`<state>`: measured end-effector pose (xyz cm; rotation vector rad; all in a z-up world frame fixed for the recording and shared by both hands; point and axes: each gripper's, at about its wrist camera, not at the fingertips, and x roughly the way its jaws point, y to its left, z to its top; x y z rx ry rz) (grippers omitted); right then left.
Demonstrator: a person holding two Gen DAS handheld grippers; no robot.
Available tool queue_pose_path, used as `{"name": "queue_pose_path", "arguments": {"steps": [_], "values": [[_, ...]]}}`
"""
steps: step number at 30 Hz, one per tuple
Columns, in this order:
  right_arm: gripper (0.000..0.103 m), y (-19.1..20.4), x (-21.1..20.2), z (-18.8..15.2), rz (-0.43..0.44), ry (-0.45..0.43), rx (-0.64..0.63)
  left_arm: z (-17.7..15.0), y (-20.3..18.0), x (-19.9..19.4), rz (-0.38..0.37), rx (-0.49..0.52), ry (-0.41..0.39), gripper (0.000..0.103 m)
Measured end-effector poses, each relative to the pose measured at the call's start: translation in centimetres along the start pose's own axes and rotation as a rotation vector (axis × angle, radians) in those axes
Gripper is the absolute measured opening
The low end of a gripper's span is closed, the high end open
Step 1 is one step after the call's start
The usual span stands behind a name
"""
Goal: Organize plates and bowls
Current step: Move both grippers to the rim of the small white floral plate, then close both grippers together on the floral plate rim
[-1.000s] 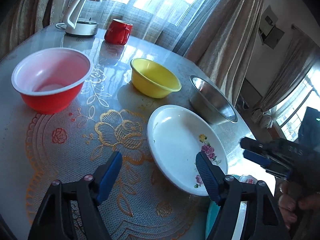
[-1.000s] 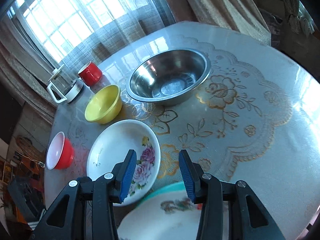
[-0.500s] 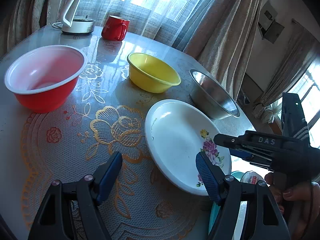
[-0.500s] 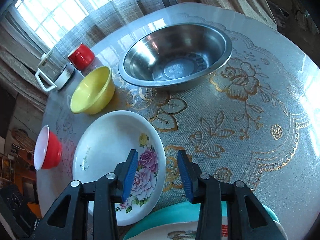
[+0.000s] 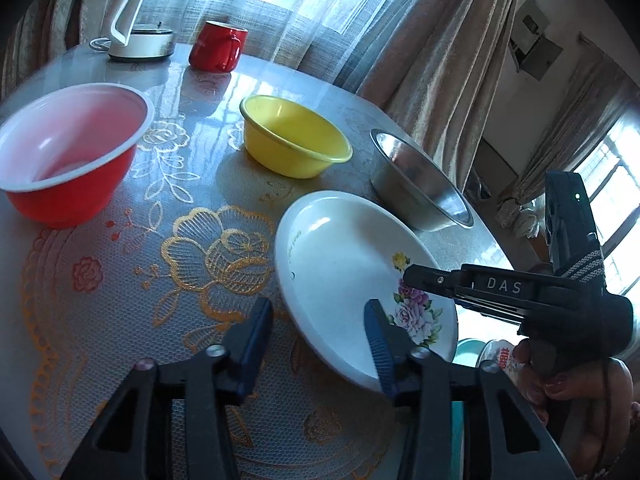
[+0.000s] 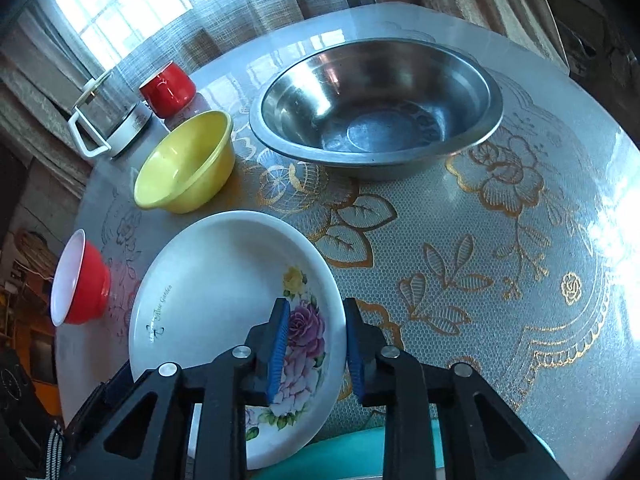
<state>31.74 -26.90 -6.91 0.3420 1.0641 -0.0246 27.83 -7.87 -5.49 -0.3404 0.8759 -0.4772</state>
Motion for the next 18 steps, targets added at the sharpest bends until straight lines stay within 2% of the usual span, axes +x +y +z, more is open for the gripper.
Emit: {"name": "queue_pose_path", "arguments": {"steps": [7, 10, 14, 18], "values": [[0.023, -0.7, -0.1, -0.2, 0.043, -0.001, 0.046, 0.0, 0.4, 0.0, -0.003, -0.010, 0.012, 0.028], [0.023, -1.1, -0.8, -0.6, 0.090, -0.024, 0.073, 0.0, 0.5, -0.1, 0.004, -0.008, 0.010, 0.028], [0.023, -1.0, -2.5, -1.2, 0.149, -0.090, 0.046, 0.1, 1.1, -0.2, -0.015, -0.034, 0.009, 0.029], [0.023, -0.1, -3.1, -1.8, 0.115, -0.116, -0.010, 0.2, 1.6, -0.4, -0.033, -0.065, 0.012, 0.029]]}}
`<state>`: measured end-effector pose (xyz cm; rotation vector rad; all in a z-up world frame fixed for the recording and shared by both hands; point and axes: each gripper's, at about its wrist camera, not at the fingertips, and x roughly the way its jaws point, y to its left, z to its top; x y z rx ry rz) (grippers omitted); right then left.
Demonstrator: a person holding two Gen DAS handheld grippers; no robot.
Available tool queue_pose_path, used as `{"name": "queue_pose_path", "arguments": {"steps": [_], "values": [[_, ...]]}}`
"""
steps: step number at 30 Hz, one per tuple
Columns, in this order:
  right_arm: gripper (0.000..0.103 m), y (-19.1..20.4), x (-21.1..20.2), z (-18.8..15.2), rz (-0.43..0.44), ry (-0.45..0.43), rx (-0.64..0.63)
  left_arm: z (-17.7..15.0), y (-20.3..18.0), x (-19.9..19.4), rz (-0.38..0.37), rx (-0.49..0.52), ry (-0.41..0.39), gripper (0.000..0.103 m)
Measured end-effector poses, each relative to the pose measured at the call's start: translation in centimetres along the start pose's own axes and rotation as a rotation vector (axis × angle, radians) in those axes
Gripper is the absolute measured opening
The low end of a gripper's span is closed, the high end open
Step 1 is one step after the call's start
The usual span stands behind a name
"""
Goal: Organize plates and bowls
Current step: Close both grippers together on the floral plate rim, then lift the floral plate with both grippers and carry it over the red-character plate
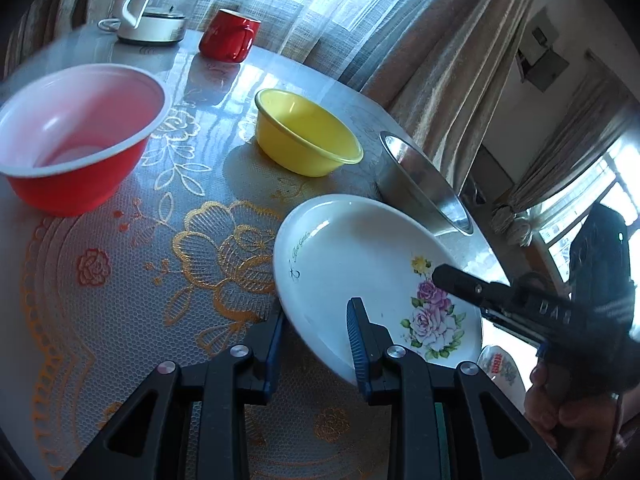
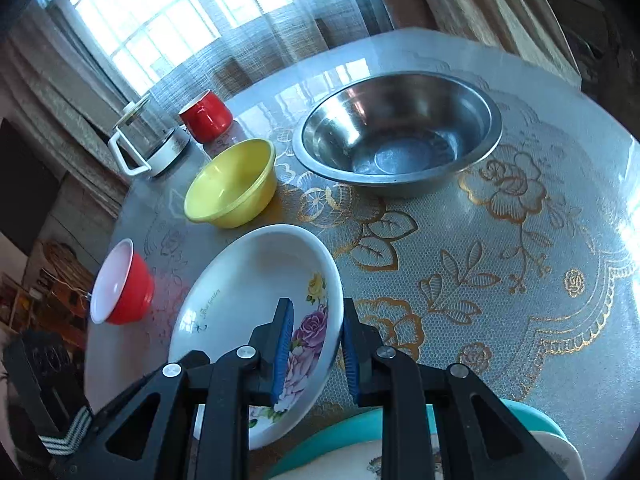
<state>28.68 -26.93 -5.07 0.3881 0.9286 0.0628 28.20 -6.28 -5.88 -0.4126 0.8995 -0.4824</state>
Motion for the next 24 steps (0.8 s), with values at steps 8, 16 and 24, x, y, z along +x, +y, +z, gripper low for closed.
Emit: {"name": "queue_pose_path", "arguments": {"steps": [8, 16, 24], "values": [[0.023, 0.3, -1.5, -0.6, 0.025, -0.043, 0.000, 0.3, 0.3, -1.2, -0.065, -0.018, -0.041, 0.029], [0.021, 0.2, -3.7, -1.3, 0.018, -0.093, -0.005, 0.3, -0.8, -2.5, -0.125, 0.023, -0.097, 0.029], [0.020, -0.5, -5.9, -2.4, 0.015, -0.138, 0.017, 0.0, -2.5, -3.5, -0.167, 0.105, -0.142, 0.029]]}}
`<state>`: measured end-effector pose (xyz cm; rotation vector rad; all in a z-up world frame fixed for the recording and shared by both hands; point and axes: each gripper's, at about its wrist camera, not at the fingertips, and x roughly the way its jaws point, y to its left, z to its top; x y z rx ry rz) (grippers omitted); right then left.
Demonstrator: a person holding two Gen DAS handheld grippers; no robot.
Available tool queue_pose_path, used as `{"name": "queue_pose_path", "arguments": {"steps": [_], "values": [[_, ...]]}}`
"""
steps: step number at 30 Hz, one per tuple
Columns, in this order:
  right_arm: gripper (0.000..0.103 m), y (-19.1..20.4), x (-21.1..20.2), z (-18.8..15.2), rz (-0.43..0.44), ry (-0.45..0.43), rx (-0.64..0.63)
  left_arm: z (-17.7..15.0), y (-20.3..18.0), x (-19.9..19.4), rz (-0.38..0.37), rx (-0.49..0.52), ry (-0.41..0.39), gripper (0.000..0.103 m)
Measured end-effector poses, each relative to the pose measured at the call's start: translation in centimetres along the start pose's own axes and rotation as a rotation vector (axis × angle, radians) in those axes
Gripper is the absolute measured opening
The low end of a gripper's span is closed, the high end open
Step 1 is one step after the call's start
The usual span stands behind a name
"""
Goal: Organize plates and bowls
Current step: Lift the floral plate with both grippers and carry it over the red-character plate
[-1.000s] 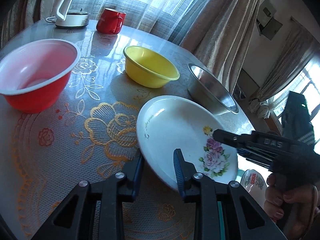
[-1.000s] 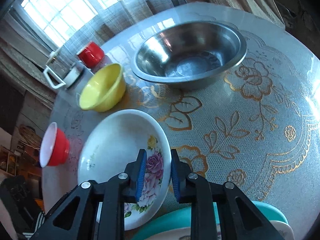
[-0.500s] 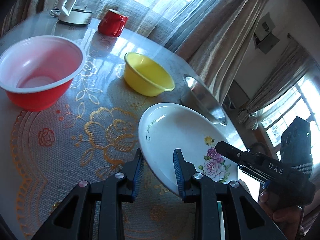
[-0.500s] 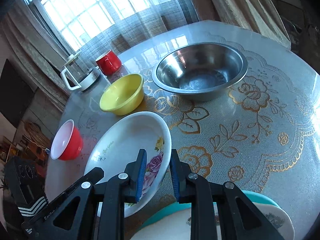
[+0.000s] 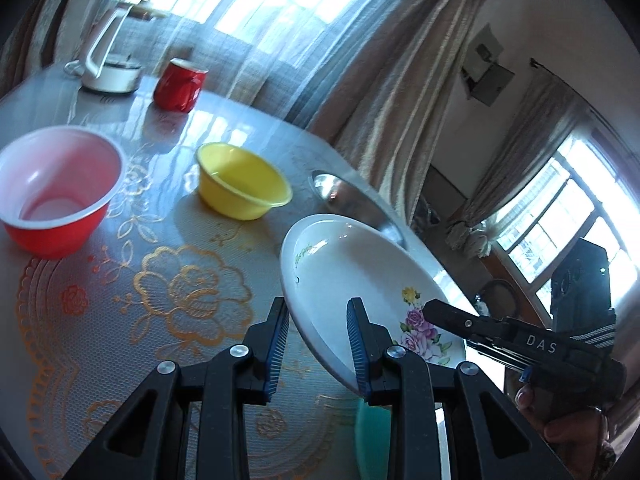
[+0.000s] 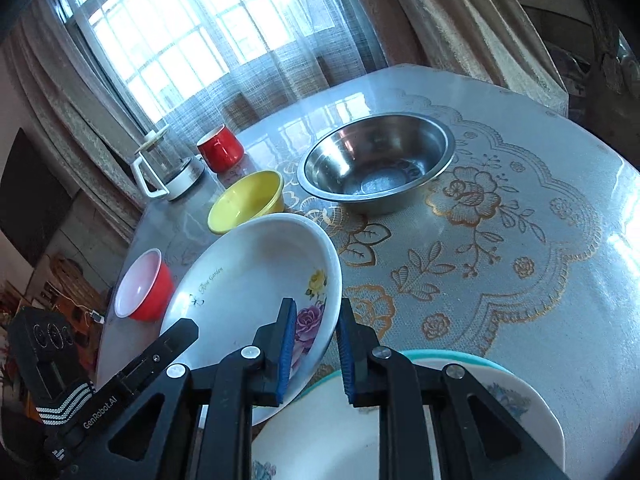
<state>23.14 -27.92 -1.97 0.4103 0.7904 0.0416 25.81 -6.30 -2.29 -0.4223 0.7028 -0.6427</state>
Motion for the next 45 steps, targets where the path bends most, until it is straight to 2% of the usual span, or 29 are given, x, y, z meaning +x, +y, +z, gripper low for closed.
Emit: {"name": "queue_pose_path", "arguments": {"steps": [17, 28, 34, 40, 45], "values": [[0.020, -2.8, -6.5, -3.2, -0.020, -0.075, 0.079, -2.2, -4.3, -0.5, -0.075, 0.156, 0.036, 0.029], [0.020, -5.2, -9.7, -6.1, -0.031, -0.082, 0.166, -3.8, -7.0, -0.2, -0.120, 0.242, 0.085, 0.029], [0.020, -6.2, -10.6, -7.5, -0.049, -0.077, 0.189, -4.8, -8.2, 0.3, -0.107, 0.294, 0.133, 0.029], [0.020, -7.5, -10.8, -9.0, -0.069, -0.047, 0.224, -6.4, -9.5, 1.2, -0.044, 0.326, 0.211, 0.029], [0.020, -8.1, -10.5, -10.0, -0.082, -0.017, 0.244, -7.2, -9.9, 1.1, -0.016, 0.359, 0.225, 0.029]]}}
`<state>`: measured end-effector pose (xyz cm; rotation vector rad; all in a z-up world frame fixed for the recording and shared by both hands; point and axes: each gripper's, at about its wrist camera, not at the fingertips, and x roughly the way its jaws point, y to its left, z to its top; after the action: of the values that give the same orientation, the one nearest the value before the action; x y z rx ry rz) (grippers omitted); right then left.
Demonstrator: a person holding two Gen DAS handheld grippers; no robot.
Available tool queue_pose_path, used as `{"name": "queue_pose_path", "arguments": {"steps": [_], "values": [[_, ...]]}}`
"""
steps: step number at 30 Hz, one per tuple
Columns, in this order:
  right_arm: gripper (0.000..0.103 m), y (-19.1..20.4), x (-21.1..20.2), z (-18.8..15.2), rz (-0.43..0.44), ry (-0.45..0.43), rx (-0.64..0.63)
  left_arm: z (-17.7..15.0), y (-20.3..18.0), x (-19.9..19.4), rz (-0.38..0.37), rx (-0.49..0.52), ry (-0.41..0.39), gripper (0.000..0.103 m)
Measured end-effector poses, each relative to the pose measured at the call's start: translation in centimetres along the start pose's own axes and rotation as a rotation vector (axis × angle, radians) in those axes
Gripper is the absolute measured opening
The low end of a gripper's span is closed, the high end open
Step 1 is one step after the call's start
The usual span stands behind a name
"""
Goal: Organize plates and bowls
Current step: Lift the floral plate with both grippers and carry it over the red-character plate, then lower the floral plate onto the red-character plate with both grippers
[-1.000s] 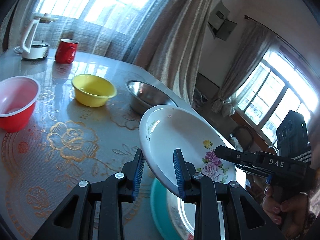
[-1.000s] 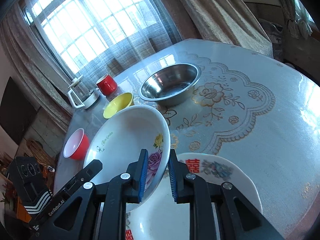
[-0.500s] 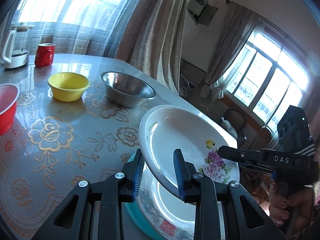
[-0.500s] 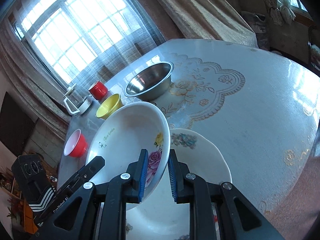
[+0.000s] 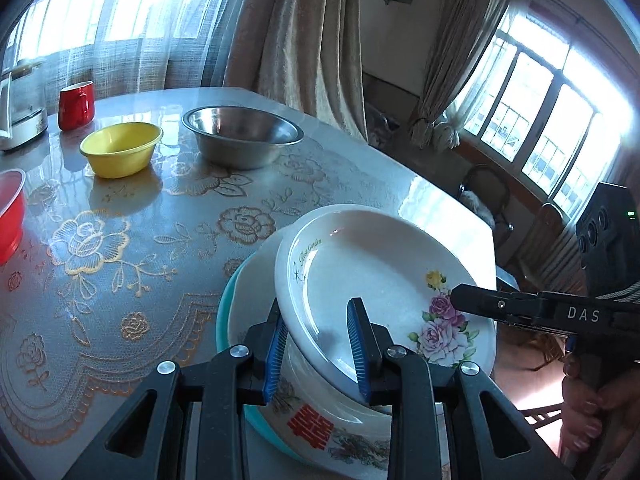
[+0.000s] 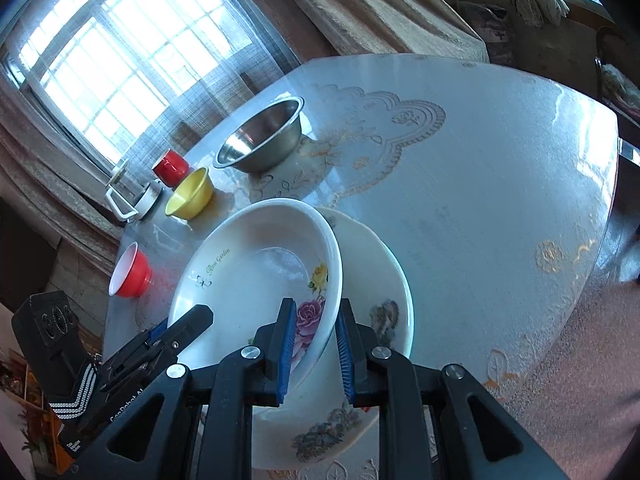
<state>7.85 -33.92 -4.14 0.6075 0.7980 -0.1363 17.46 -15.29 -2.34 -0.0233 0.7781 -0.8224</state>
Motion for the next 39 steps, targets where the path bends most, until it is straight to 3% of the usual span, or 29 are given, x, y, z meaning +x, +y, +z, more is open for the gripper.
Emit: {"name": "queue_pose_path", "arguments": {"steps": [23, 39], "values": [[0.022, -0.3, 0.6, -0.4, -0.049, 0.075, 0.018, -0.5, -1.3, 0.8, 0.056, 0.100, 0.064, 0.032], [0.021, 0.6, 1.4, 0.5, -0.119, 0.126, -0.025, 0.1, -0.6, 0.1, -0.007, 0.087, 0.149, 0.036]]}}
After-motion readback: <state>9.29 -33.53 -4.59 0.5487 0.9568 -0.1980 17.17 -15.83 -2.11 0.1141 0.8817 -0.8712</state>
